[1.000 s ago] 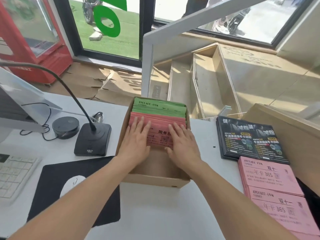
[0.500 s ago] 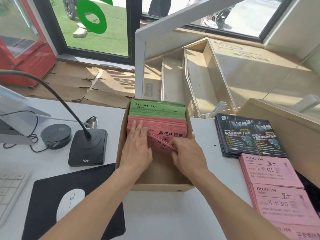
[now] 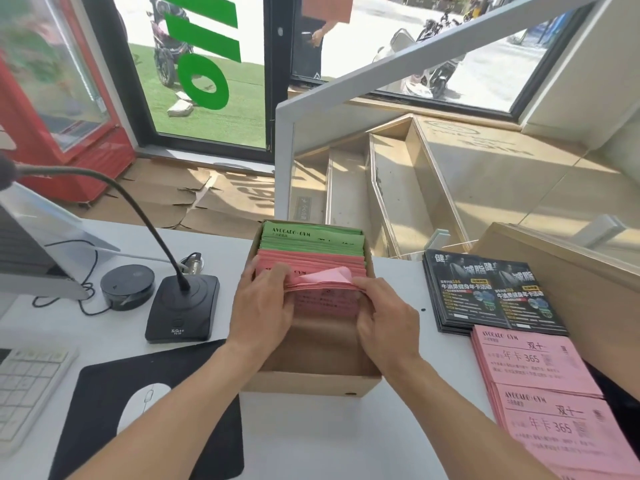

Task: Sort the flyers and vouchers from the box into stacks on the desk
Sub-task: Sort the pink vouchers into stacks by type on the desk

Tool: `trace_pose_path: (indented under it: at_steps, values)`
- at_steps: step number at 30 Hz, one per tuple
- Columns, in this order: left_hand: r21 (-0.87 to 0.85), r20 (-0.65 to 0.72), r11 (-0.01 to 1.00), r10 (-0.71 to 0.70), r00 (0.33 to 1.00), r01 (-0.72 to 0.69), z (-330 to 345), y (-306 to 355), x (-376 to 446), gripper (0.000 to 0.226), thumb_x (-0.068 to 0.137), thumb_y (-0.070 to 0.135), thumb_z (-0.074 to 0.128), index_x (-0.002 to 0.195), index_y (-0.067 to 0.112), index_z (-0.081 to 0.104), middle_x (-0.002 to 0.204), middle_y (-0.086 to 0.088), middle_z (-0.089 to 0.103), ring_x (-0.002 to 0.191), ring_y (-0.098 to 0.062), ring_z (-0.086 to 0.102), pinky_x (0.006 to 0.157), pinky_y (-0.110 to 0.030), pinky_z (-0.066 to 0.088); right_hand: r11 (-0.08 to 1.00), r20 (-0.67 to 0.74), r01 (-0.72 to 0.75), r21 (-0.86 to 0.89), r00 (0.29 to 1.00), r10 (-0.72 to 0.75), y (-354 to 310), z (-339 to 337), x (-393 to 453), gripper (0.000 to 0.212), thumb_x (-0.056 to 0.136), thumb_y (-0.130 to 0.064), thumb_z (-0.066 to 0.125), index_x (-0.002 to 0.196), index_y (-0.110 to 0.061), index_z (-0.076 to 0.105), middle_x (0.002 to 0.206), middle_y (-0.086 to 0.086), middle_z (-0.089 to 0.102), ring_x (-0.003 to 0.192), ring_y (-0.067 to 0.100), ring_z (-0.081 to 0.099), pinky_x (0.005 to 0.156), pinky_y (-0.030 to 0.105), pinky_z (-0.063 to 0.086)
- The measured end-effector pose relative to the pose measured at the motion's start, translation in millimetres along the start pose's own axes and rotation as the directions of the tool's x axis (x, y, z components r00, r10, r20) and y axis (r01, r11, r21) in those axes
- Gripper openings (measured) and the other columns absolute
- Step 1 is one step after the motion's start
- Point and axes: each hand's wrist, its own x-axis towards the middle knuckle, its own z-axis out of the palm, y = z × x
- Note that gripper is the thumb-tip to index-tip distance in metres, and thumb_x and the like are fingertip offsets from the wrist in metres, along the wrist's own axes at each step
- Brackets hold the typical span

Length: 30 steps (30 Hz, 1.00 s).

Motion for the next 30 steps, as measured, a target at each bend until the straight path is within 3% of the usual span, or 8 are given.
trace_pose_path:
  at_steps: [3, 5, 9, 13, 15, 17, 24, 30]
  values:
    - [-0.081, -0.011, 0.996, 0.048, 0.999, -0.048, -20.7, 15.4, -7.5, 0.043, 0.070, 0.014, 0.087, 0.105, 0.020, 0.063, 0.086, 0.011, 0.070, 0.084, -0.016, 0.067, 0.072, -0.032, 0.052, 0.997, -0.014, 0.069, -0.042, 0.997, -0.070, -2.5, -37.7, -2.0, 0.034, 0.090, -0.014, 0.060, 0.114, -0.037, 0.067, 0.098, -0.013, 0.068, 0.078, 0.012, 0.067, 0.055, 0.036, 0.053]
    - [-0.119, -0.011, 0.988, 0.102, 0.995, -0.102, -34.1, 29.9, -9.6, 0.043, 0.072, 0.019, 0.087, 0.110, 0.023, 0.067, 0.091, 0.017, 0.072, 0.081, -0.003, 0.070, 0.062, -0.023, 0.051, 0.995, -0.009, 0.090, -0.035, 0.996, -0.090, 0.1, -69.6, -5.6, 0.030, 0.091, -0.021, 0.052, 0.112, -0.037, 0.065, 0.098, -0.013, 0.068, 0.080, 0.014, 0.067, 0.057, 0.039, 0.054]
    - [-0.422, 0.111, 0.907, 0.032, 0.993, 0.018, -50.8, 69.3, -24.9, 0.047, 0.078, 0.020, 0.087, 0.117, 0.032, 0.065, 0.104, 0.020, 0.073, 0.094, 0.000, 0.071, 0.079, -0.026, 0.057, 0.998, 0.135, 0.000, 0.068, 0.991, -0.009, 24.1, -139.8, -20.7, 0.036, 0.089, -0.007, 0.065, 0.111, -0.036, 0.065, 0.100, -0.020, 0.069, 0.088, 0.010, 0.066, 0.072, 0.041, 0.055]
    - [-0.586, 0.332, 0.746, -0.136, 0.933, 0.317, -39.5, 105.3, -55.3, 0.029, 0.080, 0.014, 0.085, 0.094, 0.036, 0.072, 0.092, 0.013, 0.075, 0.088, -0.012, 0.071, 0.077, -0.031, 0.058, 0.993, 0.385, -0.089, 0.074, 0.921, 0.054, 62.3, -183.0, -39.1, 0.036, 0.091, -0.010, 0.064, 0.110, -0.040, 0.065, 0.100, -0.024, 0.068, 0.093, 0.007, 0.064, 0.078, 0.041, 0.053]
    - [-0.594, 0.419, 0.701, -0.151, 0.896, 0.395, -26.6, 118.8, -75.5, 0.019, 0.080, 0.015, 0.082, 0.087, 0.030, 0.073, 0.088, 0.004, 0.074, 0.084, -0.019, 0.069, 0.074, -0.046, 0.058, 0.994, 0.444, -0.105, 0.023, 0.892, 0.084, 80.9, -187.7, -52.0, 0.035, 0.092, -0.014, 0.063, 0.110, -0.044, 0.062, 0.099, -0.026, 0.067, 0.092, 0.005, 0.063, 0.079, 0.038, 0.053]
    - [-0.548, 0.483, 0.691, -0.199, 0.853, 0.472, -15.6, 128.2, -100.0, 0.021, 0.083, 0.009, 0.080, 0.082, 0.027, 0.070, 0.085, 0.001, 0.072, 0.081, -0.023, 0.067, 0.073, -0.048, 0.056, 0.993, 0.501, -0.107, -0.054, 0.857, 0.120, 97.1, -185.5, -67.4, 0.029, 0.094, -0.022, 0.061, 0.110, -0.046, 0.060, 0.097, -0.027, 0.065, 0.089, 0.002, 0.060, 0.079, 0.034, 0.051]
    - [-0.333, 0.525, 0.738, -0.373, 0.765, 0.587, -5.6, 146.8, -196.4, 0.017, 0.088, 0.013, 0.076, 0.083, 0.026, 0.067, 0.083, 0.005, 0.068, 0.083, -0.018, 0.060, 0.072, -0.033, 0.047, 0.997, 0.624, 0.059, -0.040, 0.781, -0.021, 124.9, -166.4, -144.1, 0.021, 0.100, -0.031, 0.053, 0.117, -0.042, 0.059, 0.102, -0.024, 0.061, 0.087, 0.003, 0.058, 0.070, 0.024, 0.049]
    - [-0.311, 0.418, 0.694, -0.514, 0.749, 0.650, -0.6, 173.3, -221.5, 0.032, 0.088, 0.013, 0.075, 0.107, 0.036, 0.065, 0.105, 0.024, 0.069, 0.102, 0.002, 0.061, 0.078, -0.006, 0.043, 0.991, 0.655, -0.063, 0.115, 0.756, -0.028, 144.7, -150.1, -172.6, 0.034, 0.100, -0.025, 0.056, 0.132, -0.038, 0.054, 0.120, -0.025, 0.052, 0.108, -0.004, 0.053, 0.088, 0.012, 0.044]
